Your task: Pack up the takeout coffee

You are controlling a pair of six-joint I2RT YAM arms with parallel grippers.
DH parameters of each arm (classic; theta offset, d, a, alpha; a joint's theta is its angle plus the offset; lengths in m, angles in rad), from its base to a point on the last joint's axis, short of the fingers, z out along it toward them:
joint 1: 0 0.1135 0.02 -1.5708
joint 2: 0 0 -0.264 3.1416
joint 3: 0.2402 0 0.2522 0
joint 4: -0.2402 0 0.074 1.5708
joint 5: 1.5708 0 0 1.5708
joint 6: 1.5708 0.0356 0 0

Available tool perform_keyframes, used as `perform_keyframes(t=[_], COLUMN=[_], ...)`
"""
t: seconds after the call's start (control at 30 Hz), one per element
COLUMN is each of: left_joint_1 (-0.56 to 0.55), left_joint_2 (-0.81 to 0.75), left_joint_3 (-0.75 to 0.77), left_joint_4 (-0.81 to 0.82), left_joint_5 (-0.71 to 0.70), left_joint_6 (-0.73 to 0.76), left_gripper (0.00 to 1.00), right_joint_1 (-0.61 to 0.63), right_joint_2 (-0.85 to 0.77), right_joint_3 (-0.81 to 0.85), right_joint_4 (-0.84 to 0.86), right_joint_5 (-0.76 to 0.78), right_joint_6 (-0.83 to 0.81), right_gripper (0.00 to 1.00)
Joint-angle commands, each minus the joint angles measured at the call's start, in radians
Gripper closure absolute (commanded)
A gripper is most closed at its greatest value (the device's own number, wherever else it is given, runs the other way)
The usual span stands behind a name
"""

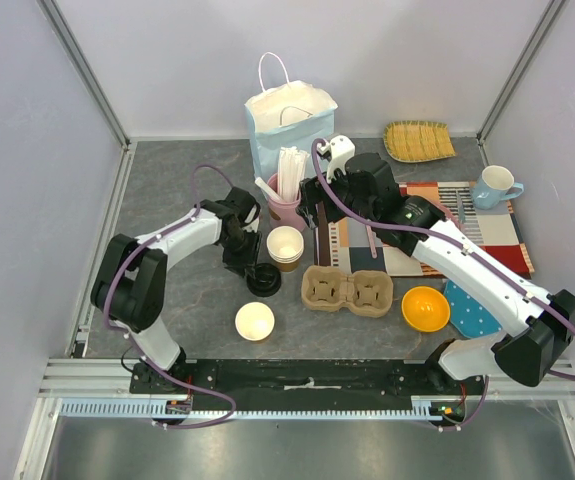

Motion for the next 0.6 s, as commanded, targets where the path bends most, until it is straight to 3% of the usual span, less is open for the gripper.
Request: perform_keyframes(t=[0.0, 0.1, 0.23, 0.37, 0.57], left_joint_1=[0.003, 0.003, 0.003, 0.005, 0.011], left_joint_2=[0.023, 0.029, 0.018, -0.002, -0.009], left_joint_3=[0.045, 0.045, 0.051, 0.053, 0.068], left_joint_4=[0.052, 0.052, 0.043, 0.023, 0.014], left_joint_5=[0.024, 0.03, 0.027, 0.028, 0.017], left_joint_6=[-0.034, -0.032, -0.029, -0.02, -0.003], left_gripper=[0.6, 0.68, 0.89, 0.97, 0.98], right_joint_1=[0.003, 0.001, 0.001, 0.001, 0.001], right_joint_2=[-0.001, 0.001, 0.005, 0.013, 0.024], right_joint_3=[-0.004, -0.005, -0.001, 0.005, 0.013], right_joint_4=[0.002, 0.001, 0.001, 0.001, 0.001], right_joint_5=[0.004, 0.004, 0.005, 0.005, 0.001], right_joint_6=[-0.006, -0.005, -0.008, -0.011, -0.015], right_gripper=[0.1, 0.1, 0.1, 0.1, 0.1])
